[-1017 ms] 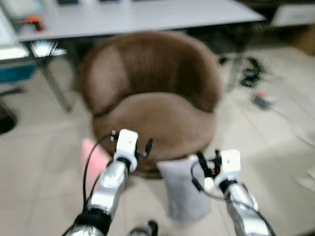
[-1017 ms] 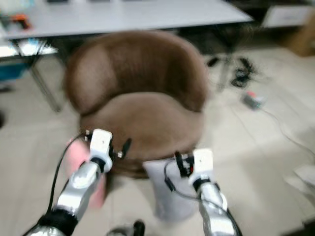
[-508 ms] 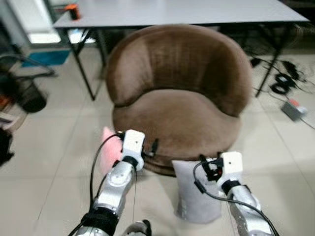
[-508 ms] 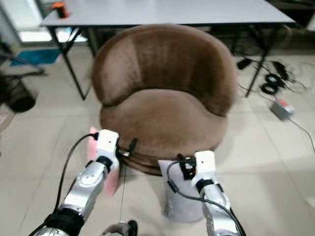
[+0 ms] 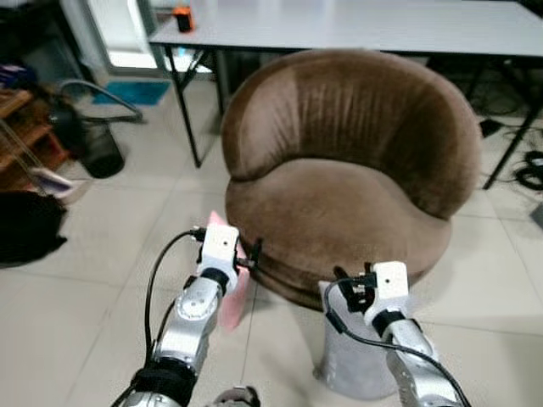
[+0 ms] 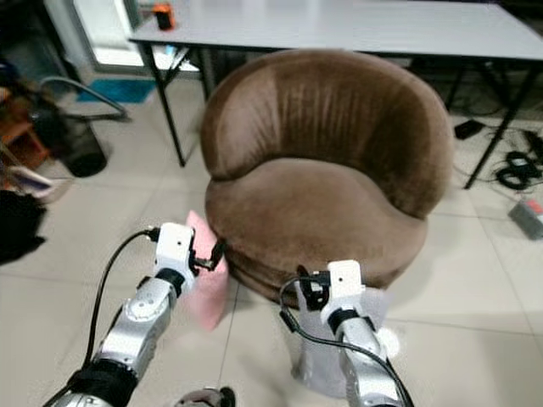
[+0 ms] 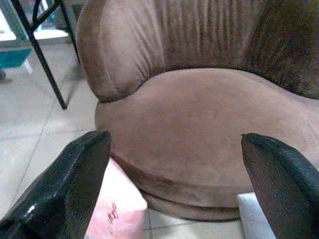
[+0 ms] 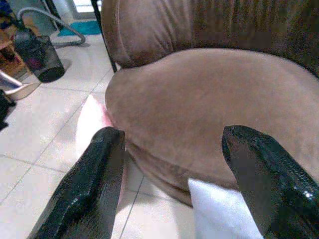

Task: Move the pillow to the sofa from floor

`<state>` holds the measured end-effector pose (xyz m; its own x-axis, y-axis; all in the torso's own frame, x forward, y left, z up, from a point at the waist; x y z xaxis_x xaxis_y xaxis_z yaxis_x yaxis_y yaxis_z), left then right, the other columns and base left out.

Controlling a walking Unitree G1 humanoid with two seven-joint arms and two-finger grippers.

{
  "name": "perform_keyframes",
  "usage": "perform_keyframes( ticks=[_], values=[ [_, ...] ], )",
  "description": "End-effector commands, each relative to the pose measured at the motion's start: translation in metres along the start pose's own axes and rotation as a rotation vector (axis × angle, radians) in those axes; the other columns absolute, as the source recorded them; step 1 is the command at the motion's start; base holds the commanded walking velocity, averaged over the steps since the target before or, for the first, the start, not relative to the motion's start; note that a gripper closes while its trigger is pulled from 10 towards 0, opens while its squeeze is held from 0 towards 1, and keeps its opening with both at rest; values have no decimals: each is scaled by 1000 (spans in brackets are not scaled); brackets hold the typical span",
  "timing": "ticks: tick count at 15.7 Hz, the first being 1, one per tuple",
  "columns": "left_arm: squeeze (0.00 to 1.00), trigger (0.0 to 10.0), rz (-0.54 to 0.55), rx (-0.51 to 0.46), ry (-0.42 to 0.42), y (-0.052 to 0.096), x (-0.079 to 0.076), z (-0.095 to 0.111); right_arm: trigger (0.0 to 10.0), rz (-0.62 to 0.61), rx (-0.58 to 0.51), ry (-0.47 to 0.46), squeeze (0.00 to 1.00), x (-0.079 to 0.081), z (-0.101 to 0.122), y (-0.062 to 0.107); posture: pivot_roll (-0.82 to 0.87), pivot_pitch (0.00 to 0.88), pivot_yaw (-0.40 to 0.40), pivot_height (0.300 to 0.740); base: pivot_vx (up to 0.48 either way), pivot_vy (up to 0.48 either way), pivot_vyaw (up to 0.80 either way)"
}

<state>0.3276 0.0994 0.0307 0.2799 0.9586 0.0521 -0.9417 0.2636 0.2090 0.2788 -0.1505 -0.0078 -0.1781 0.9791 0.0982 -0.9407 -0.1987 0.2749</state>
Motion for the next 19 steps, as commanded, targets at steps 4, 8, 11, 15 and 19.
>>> perform_keyframes(
  ticks=[4, 8, 11, 15, 19],
  values=[
    [0, 10000, 88, 31, 46, -2, 9, -2, 10000, 2, 24, -14, 176, 0, -8, 4, 16, 34, 27, 740, 0, -470, 0],
    [0, 10000, 141, 61, 73, -3, 20, -5, 10000, 9, 30, -14, 184, 3, -10, 7, 10, 39, 28, 740, 0, -424, 0],
    [0, 10000, 154, 75, 82, -4, 21, -7, 10000, 10, 34, -13, 184, 2, -10, 8, 9, 40, 28, 740, 0, -427, 0],
    [0, 10000, 161, 72, 117, -4, 23, -7, 10000, 14, 35, -13, 180, 3, -11, 8, 11, 41, 27, 740, 157, -395, 0],
    [0, 10000, 170, 70, 127, -5, 23, -6, 10000, 40, 12, -11, 184, 7, -7, 8, 11, 44, 27, 740, 329, -346, 0]
  ],
)
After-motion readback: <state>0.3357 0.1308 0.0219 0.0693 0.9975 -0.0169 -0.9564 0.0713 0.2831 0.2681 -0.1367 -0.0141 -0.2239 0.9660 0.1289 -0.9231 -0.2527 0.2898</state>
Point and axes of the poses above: a point about 5 cm out from each wrist's last joint towards the gripper, its own y axis pointing back from the gripper into the wrist, its own z axis along the axis of the wrist's last joint, x = y × z, the point moved 4 cm from there along -y, pointing out of the wrist towards the gripper, and after that the axes turned 2 degrees about -y, right-handed, at the moved point
